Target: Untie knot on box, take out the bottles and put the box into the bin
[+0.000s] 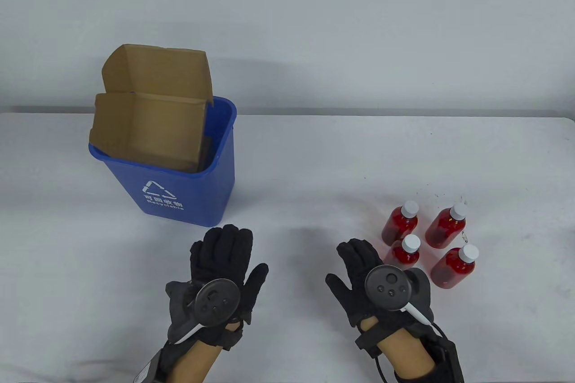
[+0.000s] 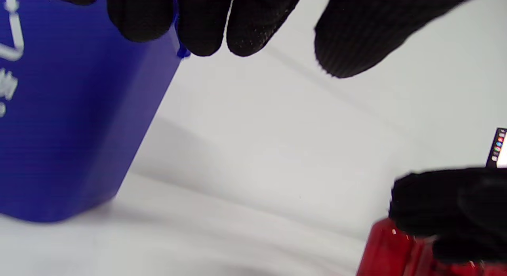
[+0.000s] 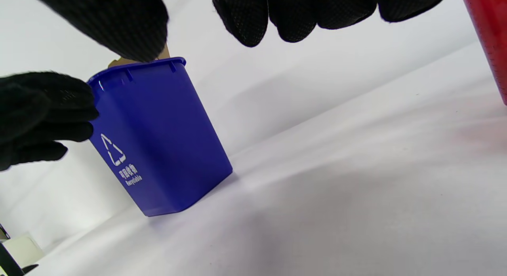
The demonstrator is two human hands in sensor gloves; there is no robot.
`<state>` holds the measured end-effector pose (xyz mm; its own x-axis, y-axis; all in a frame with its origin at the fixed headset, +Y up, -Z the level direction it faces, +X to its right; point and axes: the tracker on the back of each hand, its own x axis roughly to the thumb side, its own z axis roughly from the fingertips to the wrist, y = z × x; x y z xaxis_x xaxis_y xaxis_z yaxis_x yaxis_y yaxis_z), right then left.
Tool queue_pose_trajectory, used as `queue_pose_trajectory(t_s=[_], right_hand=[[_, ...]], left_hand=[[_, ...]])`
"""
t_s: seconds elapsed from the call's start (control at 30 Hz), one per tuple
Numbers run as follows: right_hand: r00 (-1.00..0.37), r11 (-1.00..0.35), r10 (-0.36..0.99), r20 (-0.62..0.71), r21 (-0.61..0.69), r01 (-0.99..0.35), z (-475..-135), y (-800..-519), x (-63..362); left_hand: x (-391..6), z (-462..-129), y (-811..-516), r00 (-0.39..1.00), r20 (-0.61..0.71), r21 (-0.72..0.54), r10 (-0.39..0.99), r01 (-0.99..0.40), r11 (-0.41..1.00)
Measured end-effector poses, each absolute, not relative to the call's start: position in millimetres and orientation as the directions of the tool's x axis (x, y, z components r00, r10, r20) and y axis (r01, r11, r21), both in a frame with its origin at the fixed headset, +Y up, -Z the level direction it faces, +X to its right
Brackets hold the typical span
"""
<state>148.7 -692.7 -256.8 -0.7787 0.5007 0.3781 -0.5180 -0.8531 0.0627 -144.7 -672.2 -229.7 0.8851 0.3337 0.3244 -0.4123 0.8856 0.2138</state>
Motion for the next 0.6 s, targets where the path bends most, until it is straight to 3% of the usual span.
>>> queue_pose_trajectory(t_s=[0.13, 0.3, 0.47, 0.6], right_hand=[[-0.787, -0.862, 0.489, 0.376, 0.072, -0.501, -257.2, -697.4, 144.8], [-0.804, -0.884, 0.446, 0.393, 0.051, -0.465, -252.2, -700.6, 136.8], [-0.847, -0.923, 0.365, 0.387, 0.032, -0.384, -248.6, -706.9, 124.3], [-0.871, -0.948, 0.297, 0.391, 0.013, -0.317, -245.7, -710.4, 117.9]], left_hand=[[-139.8, -234.1, -688.7, 0.869, 0.403, 0.157, 0.286, -0.373, 0.914], [-141.1, -235.0, -692.6, 0.853, 0.414, 0.150, 0.317, -0.408, 0.901], [-136.8, -228.6, -696.8, 0.875, 0.419, 0.169, 0.241, -0.336, 0.926], [-135.6, -232.5, -704.4, 0.885, 0.388, 0.119, 0.258, -0.326, 0.938]])
